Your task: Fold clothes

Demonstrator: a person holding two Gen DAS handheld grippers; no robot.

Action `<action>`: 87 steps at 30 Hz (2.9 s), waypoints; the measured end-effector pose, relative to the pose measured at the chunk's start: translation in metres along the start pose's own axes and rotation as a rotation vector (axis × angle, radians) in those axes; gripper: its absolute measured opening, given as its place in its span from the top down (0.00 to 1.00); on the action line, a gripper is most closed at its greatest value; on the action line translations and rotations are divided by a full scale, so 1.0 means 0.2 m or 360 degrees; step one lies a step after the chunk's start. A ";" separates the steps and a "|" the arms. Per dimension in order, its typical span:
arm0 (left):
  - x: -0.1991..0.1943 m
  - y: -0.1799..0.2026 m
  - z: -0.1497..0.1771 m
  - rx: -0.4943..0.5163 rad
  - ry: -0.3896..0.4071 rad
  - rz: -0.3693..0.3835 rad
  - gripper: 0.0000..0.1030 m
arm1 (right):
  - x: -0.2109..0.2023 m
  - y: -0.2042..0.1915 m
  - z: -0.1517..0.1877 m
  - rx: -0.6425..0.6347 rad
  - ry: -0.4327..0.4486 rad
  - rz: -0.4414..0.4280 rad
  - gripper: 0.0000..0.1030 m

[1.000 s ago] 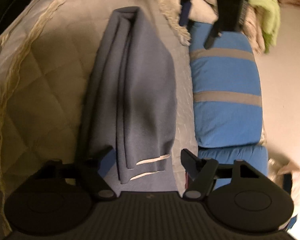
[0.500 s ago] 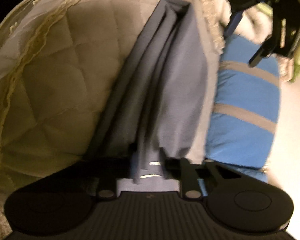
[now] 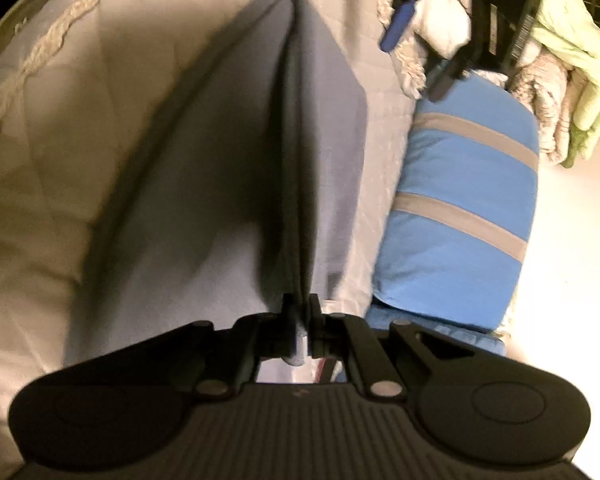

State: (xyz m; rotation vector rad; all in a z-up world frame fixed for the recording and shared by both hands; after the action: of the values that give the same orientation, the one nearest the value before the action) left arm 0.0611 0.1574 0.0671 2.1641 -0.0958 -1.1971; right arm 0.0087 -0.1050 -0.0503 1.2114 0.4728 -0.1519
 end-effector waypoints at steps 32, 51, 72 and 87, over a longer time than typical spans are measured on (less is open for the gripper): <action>0.06 0.02 0.02 0.0030 -0.0087 -0.0030 0.32 | 0.07 -0.28 0.30 0.0019 -0.0279 -0.0304 0.90; 0.08 0.02 0.03 0.0023 -0.0112 -0.0024 0.32 | 0.25 0.21 0.74 0.2078 -0.0280 -0.1312 0.18; 0.10 0.03 0.02 0.0039 -0.0132 -0.0025 0.32 | 0.28 0.22 0.95 0.2544 -0.0330 -0.1155 0.39; 0.11 0.03 0.02 0.0023 -0.0142 -0.0038 0.32 | 0.04 -0.11 0.34 0.0713 -0.0302 -0.0743 0.31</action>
State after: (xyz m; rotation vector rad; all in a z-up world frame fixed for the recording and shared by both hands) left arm 0.0719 0.1422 0.0521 2.1296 -0.1173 -1.3107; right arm 0.0266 -0.1756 -0.0547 1.4871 0.5660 -0.8002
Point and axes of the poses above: each gripper's, at about its wrist camera, not at the fingertips, and x roughly the way its jaws point, y to its right, z to its underside, the point moved 4 cm from there along x, roughly the way its jaws point, and after that the axes turned 14 degrees about -y, right-handed, at the moved point
